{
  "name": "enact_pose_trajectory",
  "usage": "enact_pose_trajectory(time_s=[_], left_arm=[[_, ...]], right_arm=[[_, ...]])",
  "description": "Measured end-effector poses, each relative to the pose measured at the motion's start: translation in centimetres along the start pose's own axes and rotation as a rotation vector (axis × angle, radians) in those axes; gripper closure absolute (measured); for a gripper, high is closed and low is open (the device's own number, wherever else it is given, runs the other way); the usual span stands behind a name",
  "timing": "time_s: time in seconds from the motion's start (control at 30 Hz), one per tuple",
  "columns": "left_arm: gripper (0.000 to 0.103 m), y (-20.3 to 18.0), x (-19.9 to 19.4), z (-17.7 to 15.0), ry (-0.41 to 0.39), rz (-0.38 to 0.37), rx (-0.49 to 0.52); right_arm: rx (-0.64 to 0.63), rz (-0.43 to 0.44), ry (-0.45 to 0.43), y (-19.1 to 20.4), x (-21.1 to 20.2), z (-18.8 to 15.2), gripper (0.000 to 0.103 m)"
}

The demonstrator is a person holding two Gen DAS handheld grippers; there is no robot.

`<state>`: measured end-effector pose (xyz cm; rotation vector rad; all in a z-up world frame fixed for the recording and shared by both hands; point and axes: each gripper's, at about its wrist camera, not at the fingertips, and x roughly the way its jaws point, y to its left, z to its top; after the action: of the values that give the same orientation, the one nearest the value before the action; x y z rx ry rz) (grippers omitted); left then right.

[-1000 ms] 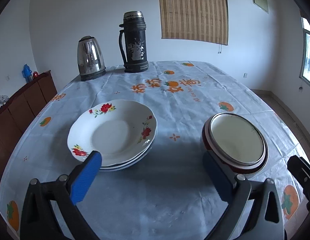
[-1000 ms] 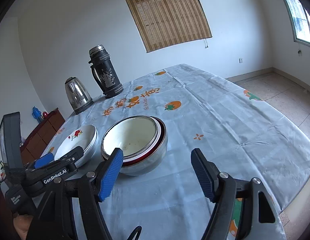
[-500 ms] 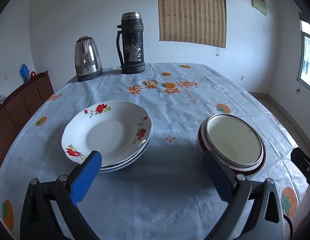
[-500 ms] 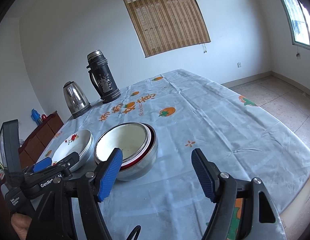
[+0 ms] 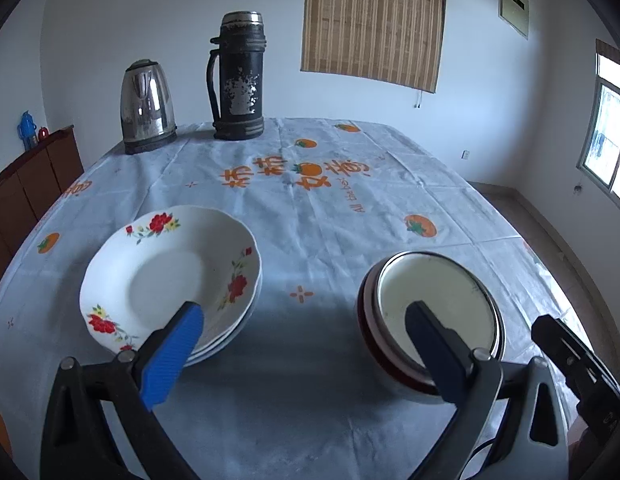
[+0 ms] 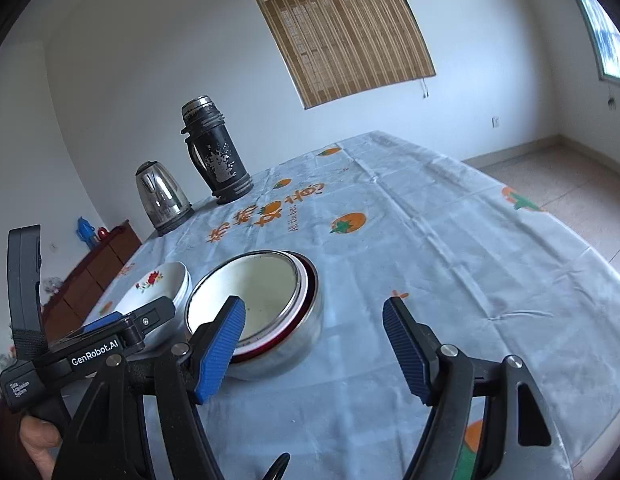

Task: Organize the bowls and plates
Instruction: 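Withdraw both grippers from the nested bowls, then move both grippers to the steel bowl rim and close them on it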

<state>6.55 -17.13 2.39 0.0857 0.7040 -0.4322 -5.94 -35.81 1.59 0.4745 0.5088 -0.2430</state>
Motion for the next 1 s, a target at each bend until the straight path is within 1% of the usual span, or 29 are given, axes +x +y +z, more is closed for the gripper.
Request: enact_pose_trajectory(time_s=[0.07, 0.17, 0.37, 0.53, 0.63, 0.73, 0.8, 0.9, 0.97, 1.0], left_arm=[[0.001, -0.4, 0.2, 0.4, 0.007, 0.014, 0.022], [0.001, -0.7, 0.6, 0.6, 0.007, 0.017, 0.030], [0.001, -1.7, 1.7, 0.8, 0.029, 0.033, 0.057], [0.001, -2.3, 2.8, 0.9, 0.055, 0.015, 0.059], [0.004, -2.5, 3.5, 0.9, 0.076, 0.012, 0.056], [0.013, -2.5, 4.0, 0.9, 0.094, -0.011, 0.050], [0.025, -2.5, 4.5, 0.9, 0.113, -0.025, 0.041], [0.033, -2.5, 5.3, 0.7, 0.150, -0.062, 0.017], [0.037, -2.7, 5.7, 0.7, 0.169, -0.074, 0.014], [0.039, -2.9, 6.0, 0.6, 0.178, -0.073, 0.016]], right_arm=[[0.028, 0.003, 0.014, -0.4, 0.6, 0.5, 0.030], [0.037, 0.001, 0.020, -0.5, 1.1, 0.8, 0.030], [-0.010, -0.017, 0.016, 0.3, 1.6, 1.0, 0.030], [0.000, -0.008, 0.040, 0.0, 2.6, 1.4, 0.030], [-0.007, -0.014, 0.035, 0.0, 2.8, 1.3, 0.030], [0.011, -0.010, 0.039, -0.5, 3.0, 1.3, 0.030], [0.014, -0.012, 0.043, -0.7, 3.1, 1.3, 0.030], [0.020, 0.003, 0.056, -0.7, 3.3, 1.4, 0.030], [0.018, 0.008, 0.057, -0.6, 3.4, 1.6, 0.035], [0.014, 0.006, 0.058, -0.4, 3.5, 1.6, 0.035]])
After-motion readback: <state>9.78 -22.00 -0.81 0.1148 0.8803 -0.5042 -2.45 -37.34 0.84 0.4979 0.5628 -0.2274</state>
